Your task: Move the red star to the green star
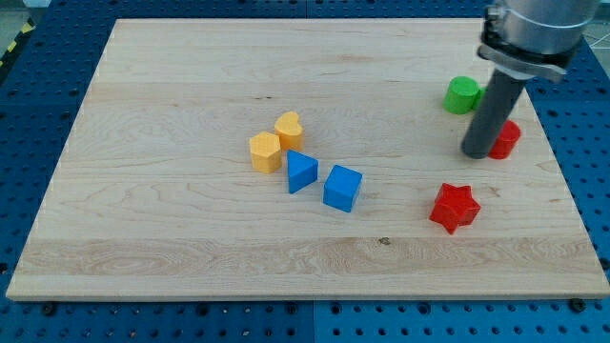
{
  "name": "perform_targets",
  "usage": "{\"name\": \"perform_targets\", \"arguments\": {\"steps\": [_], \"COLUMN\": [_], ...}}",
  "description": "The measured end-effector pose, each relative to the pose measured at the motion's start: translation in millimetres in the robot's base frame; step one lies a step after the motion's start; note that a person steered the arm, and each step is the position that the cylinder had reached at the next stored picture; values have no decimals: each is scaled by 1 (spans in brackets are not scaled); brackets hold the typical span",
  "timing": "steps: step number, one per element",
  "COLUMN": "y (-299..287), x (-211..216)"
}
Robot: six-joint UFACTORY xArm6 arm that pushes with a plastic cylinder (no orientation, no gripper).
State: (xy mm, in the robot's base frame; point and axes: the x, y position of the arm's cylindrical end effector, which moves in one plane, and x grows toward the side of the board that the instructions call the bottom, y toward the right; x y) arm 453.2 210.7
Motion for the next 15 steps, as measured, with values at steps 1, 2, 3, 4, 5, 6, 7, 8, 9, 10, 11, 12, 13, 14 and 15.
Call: {"name": "perform_targets", "arguments": {"steps": [1, 2, 3, 4, 5, 6, 7, 8, 9, 10, 11, 12, 13, 14, 15], "y": [-1, 16, 26, 15, 2, 29, 72, 71, 51, -5, -54, -63, -62, -79, -93], "x": [4, 10, -1, -16, -1, 27, 29, 59, 103, 136, 140, 96, 68, 70, 60]}}
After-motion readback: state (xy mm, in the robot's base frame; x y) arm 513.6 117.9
